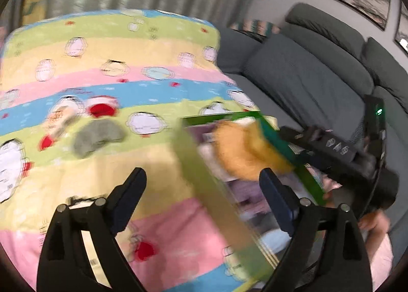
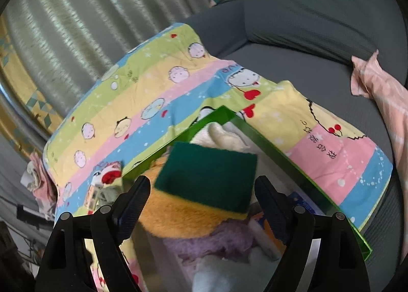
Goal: Organize soft objects
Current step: 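Move the right gripper back over the beige tree-print tissue pack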
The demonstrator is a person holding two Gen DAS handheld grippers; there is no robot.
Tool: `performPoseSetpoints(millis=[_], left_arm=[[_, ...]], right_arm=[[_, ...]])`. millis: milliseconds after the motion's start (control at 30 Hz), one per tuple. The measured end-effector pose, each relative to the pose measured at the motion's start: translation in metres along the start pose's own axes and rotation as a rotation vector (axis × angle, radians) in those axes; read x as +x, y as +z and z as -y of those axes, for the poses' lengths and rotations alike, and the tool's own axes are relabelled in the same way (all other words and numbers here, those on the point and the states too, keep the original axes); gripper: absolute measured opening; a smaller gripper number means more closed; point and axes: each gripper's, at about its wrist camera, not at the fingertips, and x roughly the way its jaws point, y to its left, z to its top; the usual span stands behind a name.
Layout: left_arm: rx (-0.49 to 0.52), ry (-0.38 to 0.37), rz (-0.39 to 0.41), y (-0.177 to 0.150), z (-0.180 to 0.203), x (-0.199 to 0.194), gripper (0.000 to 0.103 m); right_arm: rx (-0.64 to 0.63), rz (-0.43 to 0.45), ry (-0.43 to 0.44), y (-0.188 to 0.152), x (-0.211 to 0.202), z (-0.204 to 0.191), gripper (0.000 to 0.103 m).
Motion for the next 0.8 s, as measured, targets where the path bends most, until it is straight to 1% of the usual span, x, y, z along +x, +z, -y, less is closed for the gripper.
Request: performPoseSetpoints(millis=[33, 100, 133, 167, 200, 267, 300, 400, 467, 533, 600, 633, 700, 767, 800], left_arm=[[-0.005, 0.027, 0.01, -0.006, -0.01, -0.007, 0.09], [-0.023, 0.077, 0.005, -0.016, -0.029, -0.018, 0.09], [-0.038, 0.106, -0.002, -0.022, -0.043, -0.026, 0.09], [-0.048, 0.12, -0.003, -0.026, -0.052, -0.031, 0.09], [-0.06, 0.137, 0.0, -0.031, -0.063, -0.036, 0.09], [-0.093, 0.184, 0.017, -0.042, -0.089, -0.049, 0.09], [-0.119, 0.208, 0.031, -0.047, -0.101, -0.053, 0.09], [-0.249, 0.255, 0.072, -0.06, -0.145, -0.065, 0.09], [-0.331, 0.3, 0.081, -0.069, -0.171, -0.073, 0.09], [-0.367, 0.361, 0.073, -0.071, -0.186, -0.078, 0.09], [-0.383, 0.419, 0.093, -0.072, -0.197, -0.088, 0.09], [-0.4, 0.454, 0.105, -0.072, -0.205, -0.092, 0.09], [-0.43, 0.485, 0.1, -0.072, -0.216, -0.094, 0.09], [-0.48, 0.491, 0.081, -0.073, -0.233, -0.095, 0.09], [-0.501, 0.489, 0.075, -0.073, -0.238, -0.097, 0.09]], right_arm=[[-0.011, 0.002, 0.0, -0.001, -0.001, -0.004, 0.085], [-0.047, 0.002, 0.0, -0.005, -0.004, -0.015, 0.085], [-0.066, 0.007, 0.005, -0.008, -0.006, -0.022, 0.087], [-0.079, 0.013, 0.011, -0.009, -0.008, -0.027, 0.09], [-0.093, 0.026, 0.023, -0.011, -0.011, -0.034, 0.095], [-0.122, 0.041, 0.051, -0.016, -0.016, -0.047, 0.097], [-0.135, 0.043, 0.066, -0.018, -0.018, -0.056, 0.097], [-0.171, 0.05, 0.104, -0.027, -0.02, -0.081, 0.097], [-0.195, 0.037, 0.127, -0.035, -0.017, -0.098, 0.098], [-0.223, 0.0, 0.156, -0.043, -0.007, -0.117, 0.098], [-0.248, -0.063, 0.204, -0.053, 0.01, -0.139, 0.098], [-0.248, -0.095, 0.212, -0.057, 0.02, -0.148, 0.098], [-0.256, -0.17, 0.191, -0.065, 0.043, -0.169, 0.098], [-0.295, -0.214, 0.166, -0.071, 0.062, -0.193, 0.098], [-0.318, -0.236, 0.173, -0.074, 0.073, -0.21, 0.098]])
